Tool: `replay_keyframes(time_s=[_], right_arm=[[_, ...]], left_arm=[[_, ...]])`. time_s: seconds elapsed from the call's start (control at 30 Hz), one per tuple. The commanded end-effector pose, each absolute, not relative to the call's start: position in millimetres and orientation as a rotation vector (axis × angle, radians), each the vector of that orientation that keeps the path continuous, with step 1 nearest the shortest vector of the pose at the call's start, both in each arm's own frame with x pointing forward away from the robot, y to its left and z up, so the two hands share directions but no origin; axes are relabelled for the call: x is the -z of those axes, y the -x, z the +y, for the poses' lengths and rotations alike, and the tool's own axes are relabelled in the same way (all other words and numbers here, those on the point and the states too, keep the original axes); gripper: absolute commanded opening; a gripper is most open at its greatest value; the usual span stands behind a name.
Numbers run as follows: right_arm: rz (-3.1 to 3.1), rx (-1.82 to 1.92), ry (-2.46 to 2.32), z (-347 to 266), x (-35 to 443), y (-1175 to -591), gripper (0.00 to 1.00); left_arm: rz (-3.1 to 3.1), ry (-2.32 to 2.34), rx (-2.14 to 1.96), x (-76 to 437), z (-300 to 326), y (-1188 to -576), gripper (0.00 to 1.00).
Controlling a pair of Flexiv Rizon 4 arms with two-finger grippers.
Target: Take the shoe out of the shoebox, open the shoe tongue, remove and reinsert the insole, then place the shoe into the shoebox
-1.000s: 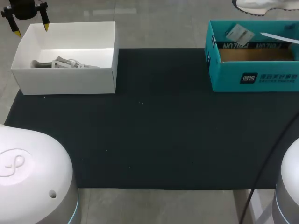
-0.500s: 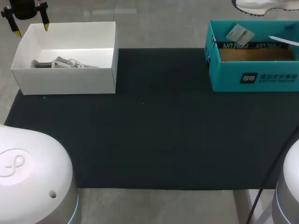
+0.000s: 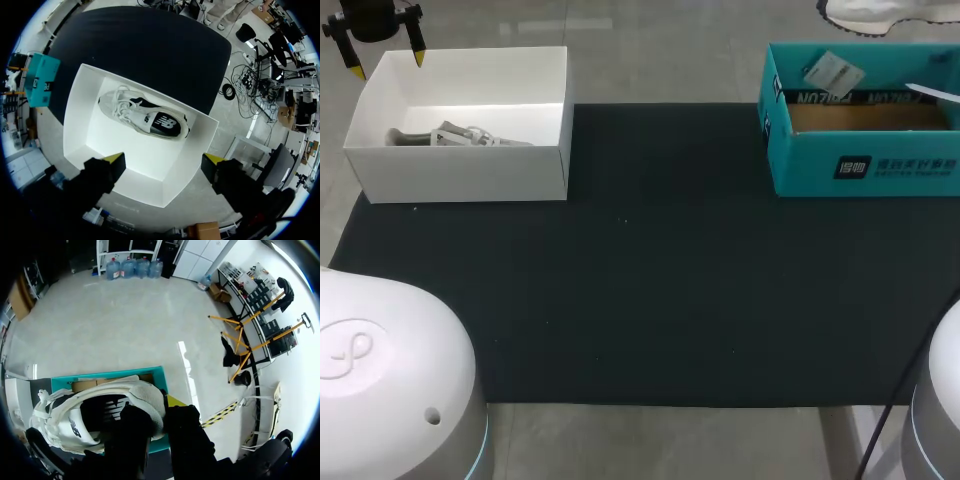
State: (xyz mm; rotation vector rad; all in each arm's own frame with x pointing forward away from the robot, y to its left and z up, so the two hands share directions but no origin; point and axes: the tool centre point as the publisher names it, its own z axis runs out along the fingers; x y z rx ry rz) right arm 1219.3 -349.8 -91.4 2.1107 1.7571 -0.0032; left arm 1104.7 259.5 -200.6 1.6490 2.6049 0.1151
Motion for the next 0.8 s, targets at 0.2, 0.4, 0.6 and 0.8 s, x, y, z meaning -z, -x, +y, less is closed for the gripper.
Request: replay_keyframes(time_s=[0.2, 0.4, 0.6, 0.8], right_arm=[[1.742, 0.033, -2.082, -340.6, 76.6, -1192.2, 0.0], [1.74, 0.007, -2.058, -325.5, 71.6, -1169.8, 0.0], [1.739, -0.044, -2.049, -303.7, 69.5, -1148.2, 0.0], [1.749, -0.042, -2.037, -283.1, 75.6, -1130.2, 0.0]], left_arm=[[2.605, -1.651, -0.118, 200.4, 259.8, -1104.5, 1.0], [2.605, -1.651, -0.118, 200.4, 259.8, -1104.5, 1.0], [2.605, -1.651, -0.118, 200.4, 259.8, -1104.5, 1.0], [2.605, -1.651, -0.118, 200.4, 259.8, -1104.5, 1.0]])
